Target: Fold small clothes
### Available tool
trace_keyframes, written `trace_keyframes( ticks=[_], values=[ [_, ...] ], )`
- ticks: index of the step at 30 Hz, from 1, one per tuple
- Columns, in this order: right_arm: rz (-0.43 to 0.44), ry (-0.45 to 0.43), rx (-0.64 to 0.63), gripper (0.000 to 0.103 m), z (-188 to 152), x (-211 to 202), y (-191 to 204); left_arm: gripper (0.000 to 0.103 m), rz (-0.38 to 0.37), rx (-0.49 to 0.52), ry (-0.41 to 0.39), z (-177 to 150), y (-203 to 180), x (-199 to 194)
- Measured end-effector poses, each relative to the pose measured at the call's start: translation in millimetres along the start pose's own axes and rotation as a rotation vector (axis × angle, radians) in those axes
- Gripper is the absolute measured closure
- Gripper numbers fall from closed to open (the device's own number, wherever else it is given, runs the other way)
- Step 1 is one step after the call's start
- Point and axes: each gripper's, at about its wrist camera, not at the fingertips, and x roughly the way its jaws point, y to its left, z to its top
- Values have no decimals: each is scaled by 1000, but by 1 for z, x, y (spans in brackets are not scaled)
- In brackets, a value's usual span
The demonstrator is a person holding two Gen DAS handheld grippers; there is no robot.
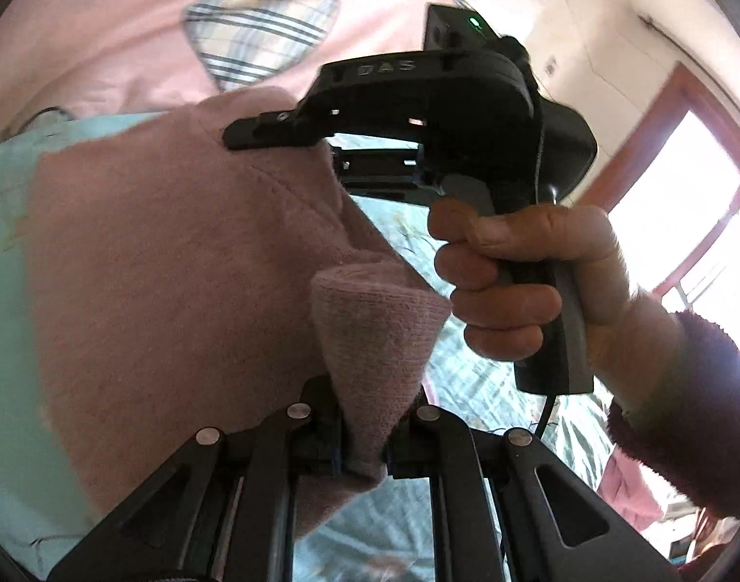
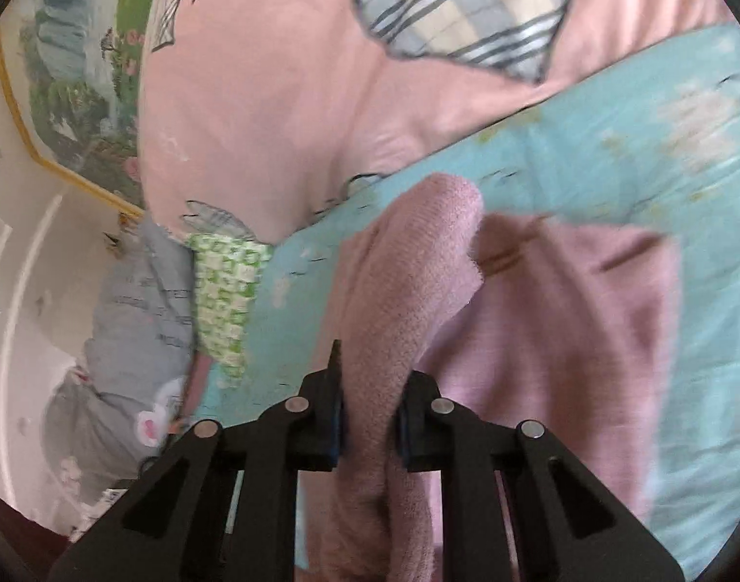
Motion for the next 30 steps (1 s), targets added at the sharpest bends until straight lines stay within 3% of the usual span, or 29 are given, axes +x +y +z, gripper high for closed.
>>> trace_keyframes(
  ticks=[6,14,17,22,26,30],
  values=[
    [-137,12,23,85,-7,-12,-49,93,-6,19,90,-4,-7,46],
    [-190,9,17,85,-17,-8,-68,91,-14,0,134,-5,-1,66],
    [-205,5,3,85,-18,-9,-67,81,-14,-6,152,-9,-1,68],
    [-251,-1,74,67,-22,-21,-71,53,-26,-9,173,-14,-2,55],
    [-291,-45,72,66,-35,-47,-62,47,-32,-21,168,-23,2,30],
    [-268,-67,82,66,-55,-69,-50,44,-14,-64,150,-30,18,1]
  ],
)
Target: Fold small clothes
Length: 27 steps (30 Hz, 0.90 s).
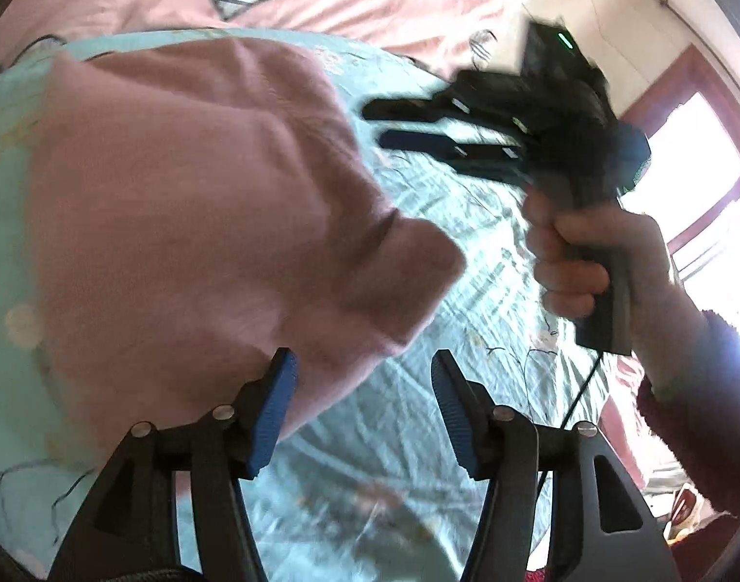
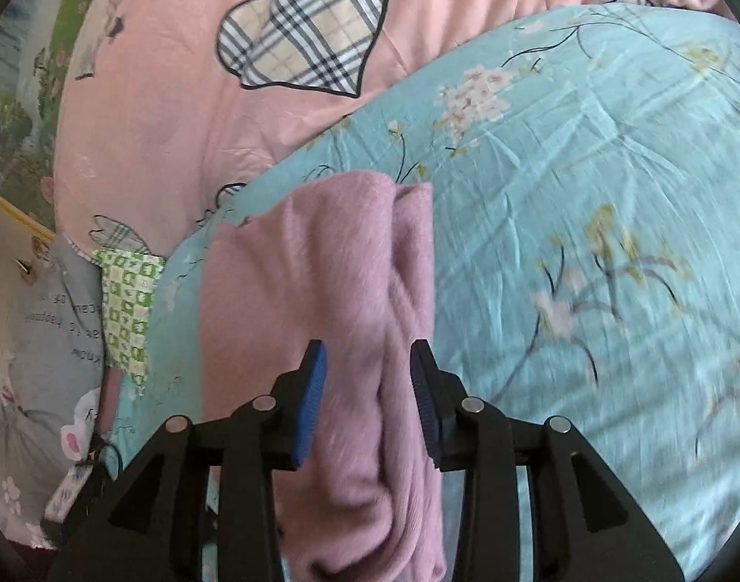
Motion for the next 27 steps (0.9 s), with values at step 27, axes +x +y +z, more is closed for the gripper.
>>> trace_keyframes(
  ticks=[27],
  values=[
    [-29,8,38,39,-24,4,3,24,68,-376,-111,39,136,-45]
  ],
)
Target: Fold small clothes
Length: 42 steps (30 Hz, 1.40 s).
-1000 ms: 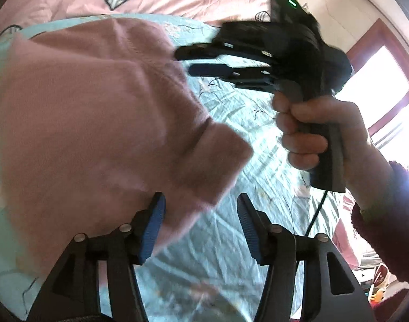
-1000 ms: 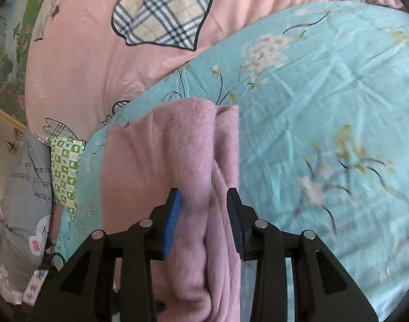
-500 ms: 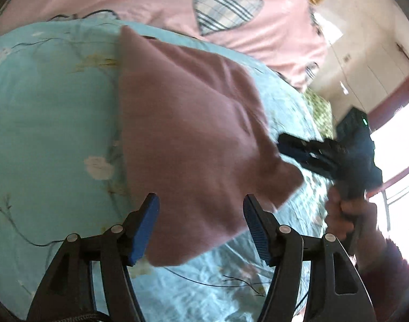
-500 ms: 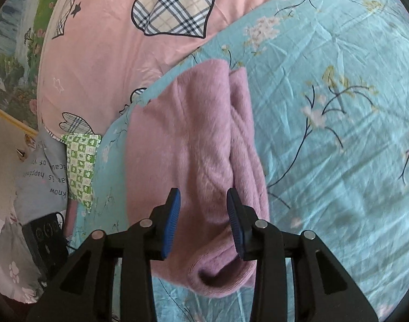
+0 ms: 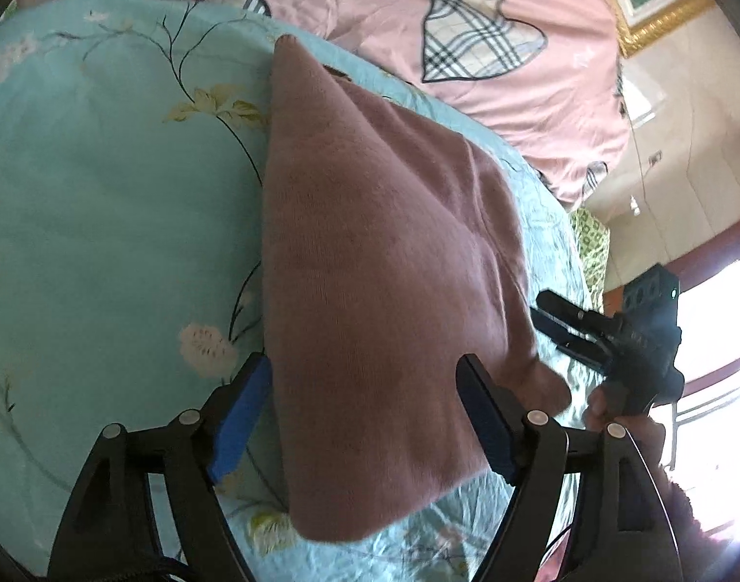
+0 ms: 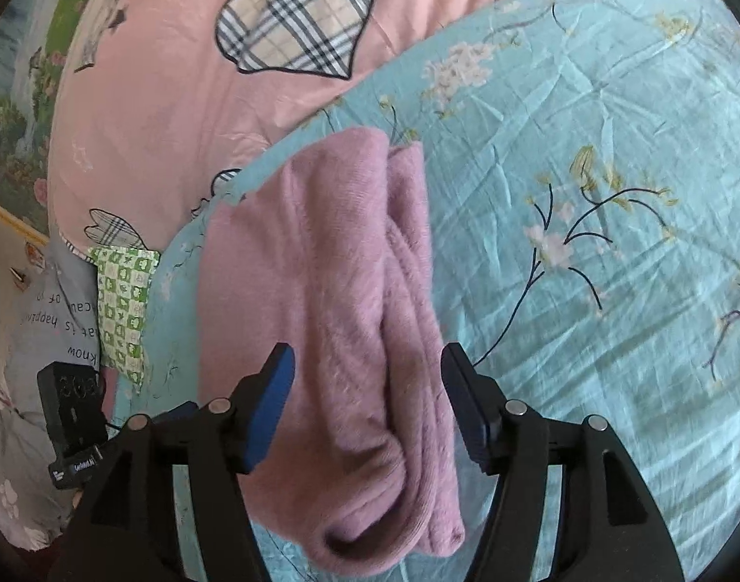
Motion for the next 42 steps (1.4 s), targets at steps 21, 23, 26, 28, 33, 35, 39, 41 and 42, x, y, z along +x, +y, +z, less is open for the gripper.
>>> trace_keyframes(
  ticks=[21,23,26,28,33,35,39,41,42],
  values=[
    [207,97,90,72,6,52,-12,65,-175,-136,-19,29,32,42],
    [243,88,100,72,3,47,-3,66,-183,-131,-47,25,31,26],
    [302,92,86,73,-6,42,22,66,-183,-140,-89,17,38,-2],
    [332,104,64,73,-13,44,41,66,-175,-152,-123,8,49,-29],
    [422,164,-17,73,-38,64,105,66,-115,-188,-197,-20,85,-93],
    [448,194,-50,73,-49,75,128,66,-86,-205,-218,-33,98,-115],
    [486,272,-103,73,-77,104,169,66,-28,-253,-251,-60,119,-143],
    [491,308,-127,73,-92,117,182,66,-12,-279,-256,-71,133,-149],
    [490,322,-133,73,-98,122,186,66,-8,-297,-253,-83,144,-156]
  ],
)
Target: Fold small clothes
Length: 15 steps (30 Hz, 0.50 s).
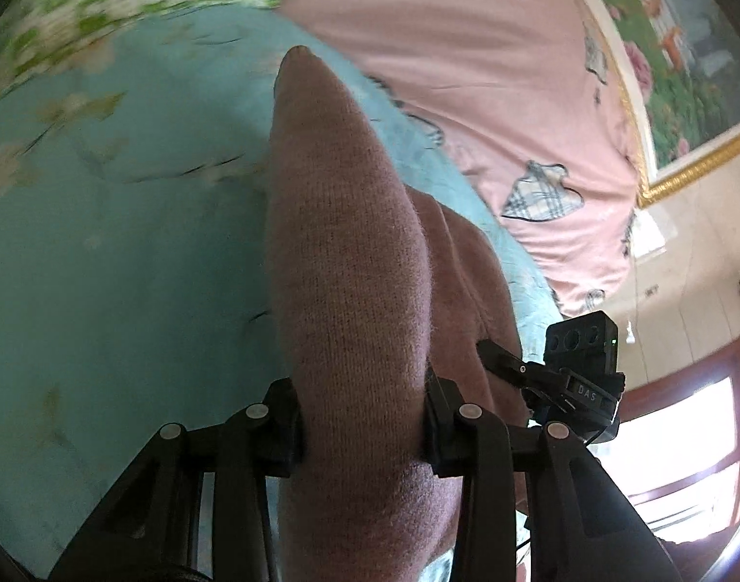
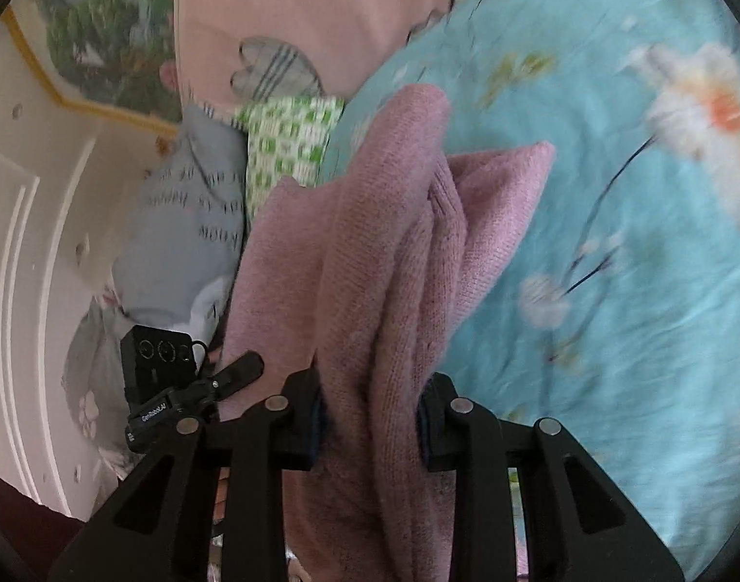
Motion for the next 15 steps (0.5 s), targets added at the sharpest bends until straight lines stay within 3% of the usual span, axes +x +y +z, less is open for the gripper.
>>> trace_keyframes(
  ticks=[6,15],
  values=[
    [-70,54,16,73,-16,32,-8,65,37,-55,15,-19,36,4],
    [-163,61,44,67,-18,37,-23,50,97,-30,34,-21,51,14]
  ],
)
